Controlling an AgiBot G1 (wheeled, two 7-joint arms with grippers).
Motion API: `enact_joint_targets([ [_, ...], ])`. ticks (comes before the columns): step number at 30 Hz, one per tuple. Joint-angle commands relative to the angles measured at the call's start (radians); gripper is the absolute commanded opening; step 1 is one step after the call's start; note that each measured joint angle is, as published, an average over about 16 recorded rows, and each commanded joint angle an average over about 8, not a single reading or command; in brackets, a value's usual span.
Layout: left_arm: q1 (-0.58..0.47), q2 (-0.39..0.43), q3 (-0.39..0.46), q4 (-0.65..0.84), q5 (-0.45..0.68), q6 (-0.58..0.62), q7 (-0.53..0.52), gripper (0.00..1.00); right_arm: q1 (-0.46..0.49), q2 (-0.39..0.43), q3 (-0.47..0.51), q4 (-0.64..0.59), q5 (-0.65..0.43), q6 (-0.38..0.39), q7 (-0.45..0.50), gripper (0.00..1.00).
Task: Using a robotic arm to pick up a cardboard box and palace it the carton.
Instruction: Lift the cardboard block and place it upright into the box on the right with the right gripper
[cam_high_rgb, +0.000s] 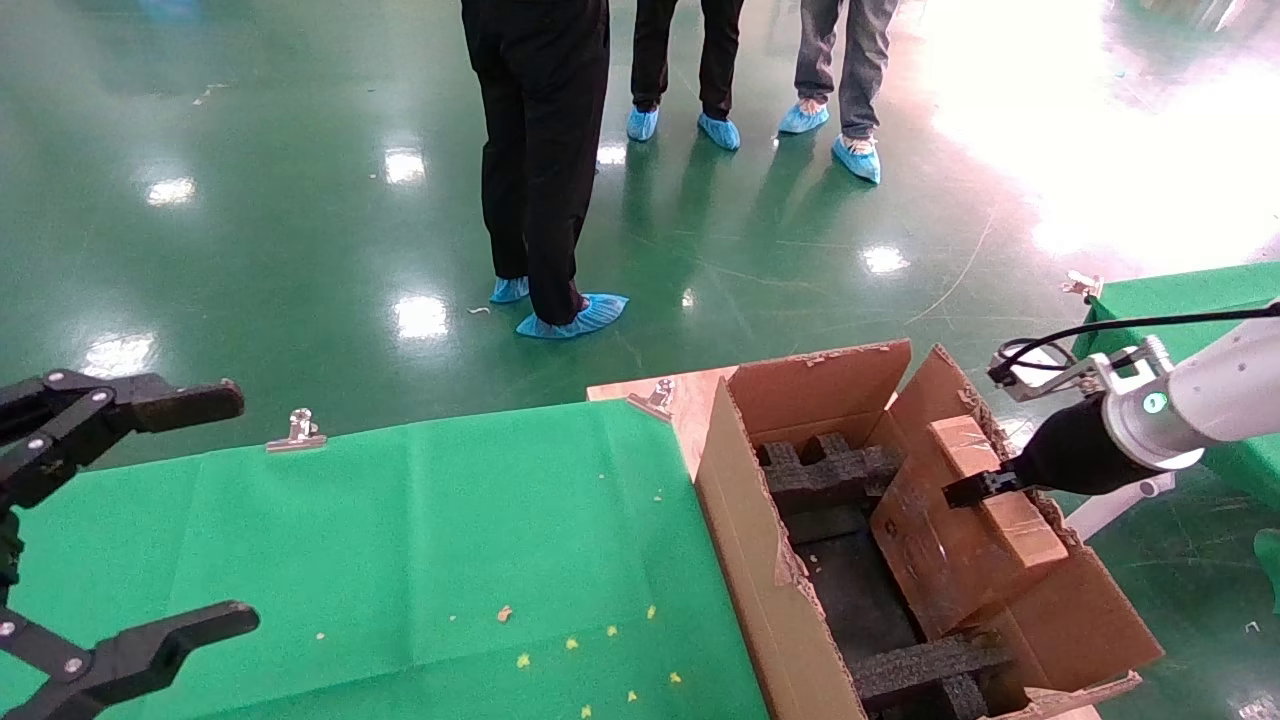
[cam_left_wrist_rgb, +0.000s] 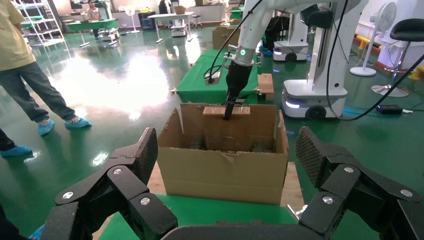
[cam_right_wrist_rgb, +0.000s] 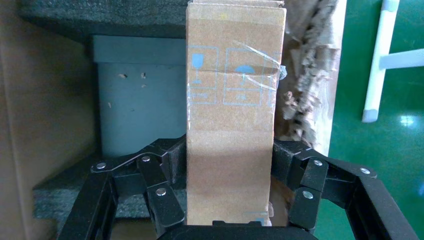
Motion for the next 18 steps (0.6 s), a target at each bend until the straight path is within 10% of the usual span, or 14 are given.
enact_joint_targets([
  [1, 0.0, 0.0, 0.0, 0.0, 0.0, 0.0, 0.0, 1.0, -0.016, -0.008, 0.0, -0.002, 0.002, 0.017, -0.004, 0.0],
  [18, 0.0, 0.0, 0.0, 0.0, 0.0, 0.0, 0.0, 1.0, -0.13, -0.109, 0.014, -0.152, 0.045, 0.054, -0.1, 0.0],
])
